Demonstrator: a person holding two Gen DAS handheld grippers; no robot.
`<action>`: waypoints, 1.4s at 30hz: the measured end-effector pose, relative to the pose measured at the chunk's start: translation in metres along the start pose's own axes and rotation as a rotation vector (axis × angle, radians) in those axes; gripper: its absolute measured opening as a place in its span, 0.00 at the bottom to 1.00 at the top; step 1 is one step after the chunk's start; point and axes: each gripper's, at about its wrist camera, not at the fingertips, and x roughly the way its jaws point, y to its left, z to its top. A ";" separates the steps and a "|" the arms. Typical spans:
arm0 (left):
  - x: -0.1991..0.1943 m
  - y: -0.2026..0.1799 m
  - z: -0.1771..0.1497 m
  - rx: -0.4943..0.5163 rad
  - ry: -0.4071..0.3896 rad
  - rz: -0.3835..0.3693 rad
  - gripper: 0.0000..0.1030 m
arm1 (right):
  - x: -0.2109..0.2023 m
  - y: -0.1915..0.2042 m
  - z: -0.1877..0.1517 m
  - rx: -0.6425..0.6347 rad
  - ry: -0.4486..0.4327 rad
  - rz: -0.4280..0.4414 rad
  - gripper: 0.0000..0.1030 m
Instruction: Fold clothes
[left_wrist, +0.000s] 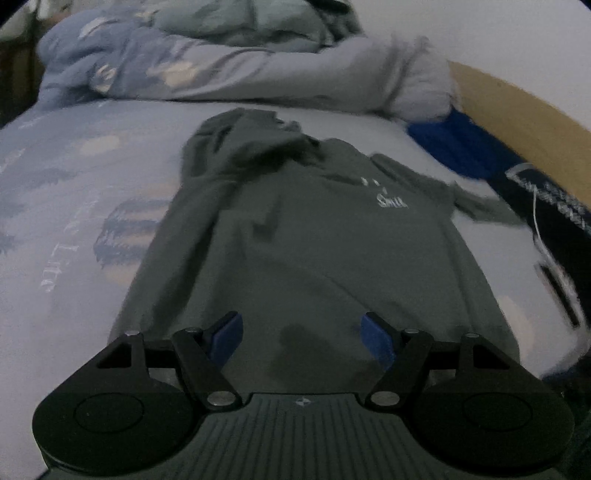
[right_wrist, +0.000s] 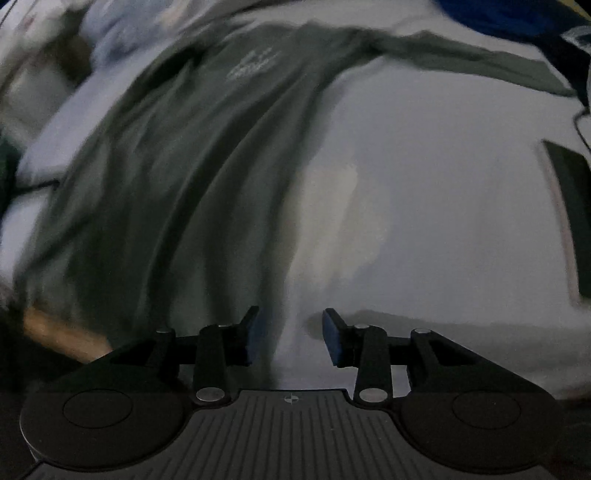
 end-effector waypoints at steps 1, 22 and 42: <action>0.000 -0.005 -0.002 0.020 0.002 0.000 0.75 | 0.000 0.009 -0.011 -0.035 0.022 -0.006 0.38; -0.039 0.003 -0.012 0.021 -0.002 0.198 0.75 | 0.040 0.179 -0.064 -0.874 -0.142 -0.077 0.32; -0.074 0.073 -0.058 -0.120 0.097 0.352 0.75 | 0.028 0.232 -0.080 -1.076 -0.238 -0.042 0.38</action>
